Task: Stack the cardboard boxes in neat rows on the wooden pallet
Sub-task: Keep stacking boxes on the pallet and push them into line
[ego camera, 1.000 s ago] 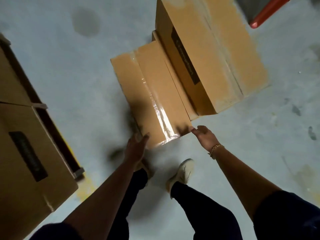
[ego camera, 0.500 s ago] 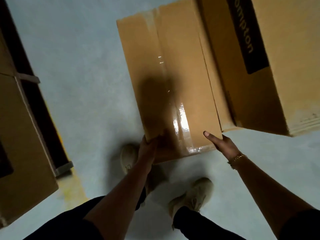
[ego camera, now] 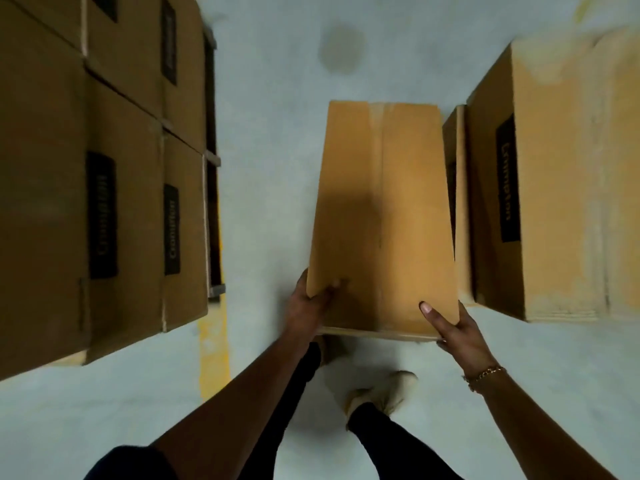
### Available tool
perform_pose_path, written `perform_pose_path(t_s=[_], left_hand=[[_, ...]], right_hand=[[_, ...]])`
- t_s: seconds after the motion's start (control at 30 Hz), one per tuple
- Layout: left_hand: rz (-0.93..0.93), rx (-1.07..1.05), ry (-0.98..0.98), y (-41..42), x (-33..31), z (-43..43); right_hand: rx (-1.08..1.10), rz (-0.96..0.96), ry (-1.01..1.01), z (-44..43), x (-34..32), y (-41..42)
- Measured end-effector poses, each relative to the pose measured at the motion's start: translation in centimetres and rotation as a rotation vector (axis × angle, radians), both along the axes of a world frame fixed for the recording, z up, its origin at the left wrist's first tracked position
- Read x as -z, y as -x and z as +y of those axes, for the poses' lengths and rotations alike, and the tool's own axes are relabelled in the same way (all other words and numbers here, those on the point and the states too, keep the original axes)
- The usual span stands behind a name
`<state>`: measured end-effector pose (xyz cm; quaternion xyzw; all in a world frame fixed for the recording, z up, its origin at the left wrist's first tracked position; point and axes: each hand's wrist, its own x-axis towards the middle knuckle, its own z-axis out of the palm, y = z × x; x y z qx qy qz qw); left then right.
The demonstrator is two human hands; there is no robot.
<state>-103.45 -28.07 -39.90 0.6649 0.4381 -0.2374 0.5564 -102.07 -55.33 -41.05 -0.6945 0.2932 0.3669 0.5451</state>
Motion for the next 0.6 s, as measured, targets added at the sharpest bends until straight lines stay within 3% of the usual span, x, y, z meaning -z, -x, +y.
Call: perform_pose_path(t_s=[0.33,0.6], left_hand=[[-0.122,-0.067,-0.145,5.4,-21.9,1.4],[-0.249,-0.192,-0.206,11.7,-37.3,3.7]], right_hand=[[-0.165,-0.126,0.028,1.6,-24.5,0.5],[-0.292,-0.261,-0.033,4.8,-39.2,2.7]])
